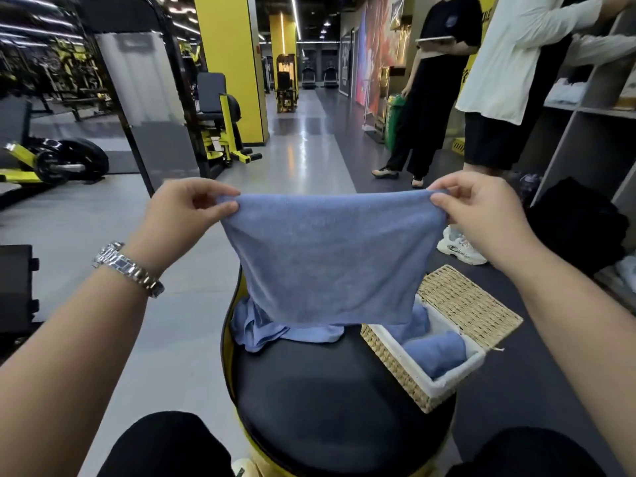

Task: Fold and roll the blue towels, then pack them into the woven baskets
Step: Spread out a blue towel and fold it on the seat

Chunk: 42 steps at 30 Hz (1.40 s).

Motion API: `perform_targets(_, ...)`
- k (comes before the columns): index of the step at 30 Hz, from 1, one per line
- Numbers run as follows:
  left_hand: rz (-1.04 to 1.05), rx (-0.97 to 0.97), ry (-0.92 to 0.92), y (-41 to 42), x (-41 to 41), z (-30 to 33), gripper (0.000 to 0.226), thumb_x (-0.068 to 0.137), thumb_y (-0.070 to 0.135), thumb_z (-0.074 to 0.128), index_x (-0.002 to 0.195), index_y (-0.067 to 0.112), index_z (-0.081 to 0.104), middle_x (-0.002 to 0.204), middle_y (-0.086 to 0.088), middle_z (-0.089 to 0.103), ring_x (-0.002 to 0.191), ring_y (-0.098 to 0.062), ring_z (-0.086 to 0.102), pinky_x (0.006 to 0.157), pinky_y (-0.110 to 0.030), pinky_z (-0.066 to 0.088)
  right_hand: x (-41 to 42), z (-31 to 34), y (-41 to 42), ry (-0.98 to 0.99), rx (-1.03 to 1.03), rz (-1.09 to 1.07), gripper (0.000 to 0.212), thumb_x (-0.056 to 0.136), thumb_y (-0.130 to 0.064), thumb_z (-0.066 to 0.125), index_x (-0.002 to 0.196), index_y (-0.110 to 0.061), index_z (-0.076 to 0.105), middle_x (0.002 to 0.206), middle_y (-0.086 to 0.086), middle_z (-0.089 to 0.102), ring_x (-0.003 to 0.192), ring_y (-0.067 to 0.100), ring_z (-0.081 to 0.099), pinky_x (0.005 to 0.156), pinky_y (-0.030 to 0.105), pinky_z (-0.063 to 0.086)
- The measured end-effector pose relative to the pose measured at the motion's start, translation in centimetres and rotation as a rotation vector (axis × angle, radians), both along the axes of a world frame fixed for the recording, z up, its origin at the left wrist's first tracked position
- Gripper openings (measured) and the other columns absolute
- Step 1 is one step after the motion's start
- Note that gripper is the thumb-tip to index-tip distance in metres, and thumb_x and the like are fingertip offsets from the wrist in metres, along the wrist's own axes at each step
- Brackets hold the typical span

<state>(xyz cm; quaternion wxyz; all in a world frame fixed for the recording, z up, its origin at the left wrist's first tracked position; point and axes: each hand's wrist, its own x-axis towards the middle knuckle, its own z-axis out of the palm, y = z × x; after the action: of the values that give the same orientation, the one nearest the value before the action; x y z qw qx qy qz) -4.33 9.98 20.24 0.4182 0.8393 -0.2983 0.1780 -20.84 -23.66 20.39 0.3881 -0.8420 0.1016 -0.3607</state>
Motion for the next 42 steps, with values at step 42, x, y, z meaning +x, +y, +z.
perform_targets(42, 0.037, 0.402, 0.243, -2.4, 8.7, -20.9, 0.011, 0.084, 0.016, 0.069, 0.081, 0.026, 0.064, 0.079, 0.003, 0.068, 0.07, -0.012, 0.061, 0.06, -0.019, 0.042, 8.2, -19.8, -2.9, 0.507, -0.16, 0.017, 0.015, 0.081, -0.017, 0.071, 0.075, -0.029, 0.064, 0.069, -0.015, 0.061, 0.07, 0.006, 0.058, 0.06, 0.022, 0.041)
